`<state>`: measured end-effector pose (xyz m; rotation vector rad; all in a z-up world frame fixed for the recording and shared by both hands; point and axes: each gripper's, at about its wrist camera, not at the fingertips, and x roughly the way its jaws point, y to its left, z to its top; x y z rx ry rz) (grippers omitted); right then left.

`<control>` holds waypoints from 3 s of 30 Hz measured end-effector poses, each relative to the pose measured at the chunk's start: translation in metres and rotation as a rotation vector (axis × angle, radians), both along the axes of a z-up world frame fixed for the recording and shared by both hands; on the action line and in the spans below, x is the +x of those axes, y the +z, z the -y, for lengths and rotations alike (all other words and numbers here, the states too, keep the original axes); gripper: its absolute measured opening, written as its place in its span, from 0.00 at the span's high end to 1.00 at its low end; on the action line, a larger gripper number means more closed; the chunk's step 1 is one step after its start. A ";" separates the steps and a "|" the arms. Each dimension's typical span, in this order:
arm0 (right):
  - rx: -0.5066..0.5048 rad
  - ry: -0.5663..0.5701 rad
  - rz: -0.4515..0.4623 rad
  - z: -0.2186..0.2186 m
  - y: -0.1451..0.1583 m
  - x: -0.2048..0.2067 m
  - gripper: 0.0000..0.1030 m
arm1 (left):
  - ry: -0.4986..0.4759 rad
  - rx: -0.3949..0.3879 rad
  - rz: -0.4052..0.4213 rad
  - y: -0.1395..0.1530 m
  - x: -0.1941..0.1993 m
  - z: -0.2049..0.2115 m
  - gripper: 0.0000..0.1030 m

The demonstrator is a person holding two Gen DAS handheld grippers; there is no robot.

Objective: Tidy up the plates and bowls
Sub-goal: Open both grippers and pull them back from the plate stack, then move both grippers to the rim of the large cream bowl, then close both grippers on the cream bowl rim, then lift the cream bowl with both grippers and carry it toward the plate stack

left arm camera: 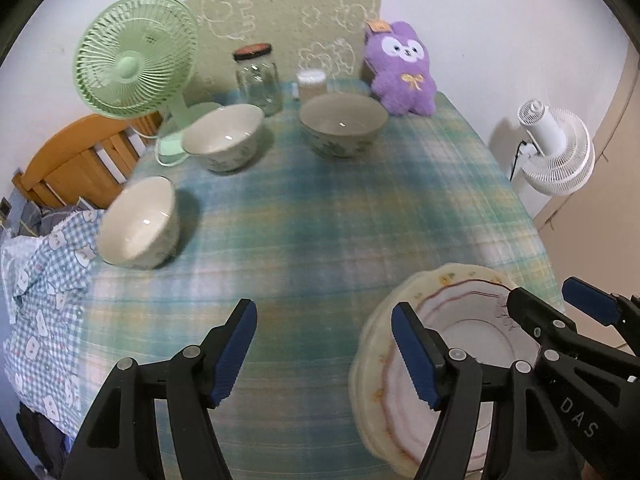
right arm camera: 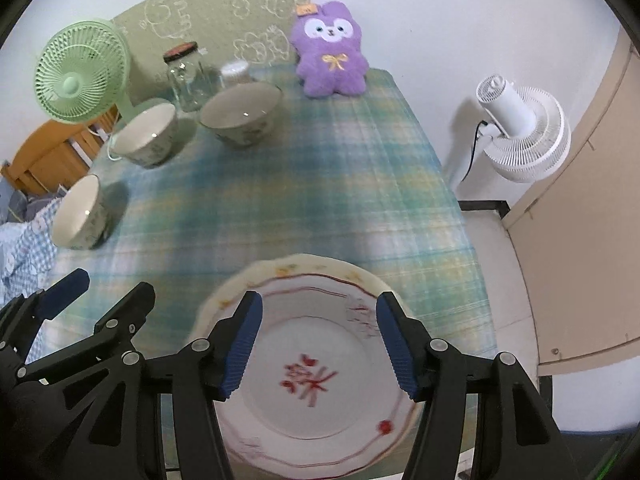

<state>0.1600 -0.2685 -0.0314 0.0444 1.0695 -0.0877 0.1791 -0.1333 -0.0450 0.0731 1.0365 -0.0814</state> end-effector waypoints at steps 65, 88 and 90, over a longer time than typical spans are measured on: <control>0.040 0.073 0.043 -0.271 -0.072 0.157 0.58 | 0.089 -0.014 0.009 -0.067 0.135 -0.249 0.49; 0.045 0.117 -0.009 -0.281 -0.077 0.156 0.87 | 0.065 -0.066 -0.058 -0.076 0.137 -0.253 0.86; 0.038 0.111 -0.011 -0.279 -0.075 0.152 0.87 | 0.050 -0.057 -0.057 -0.075 0.132 -0.249 0.86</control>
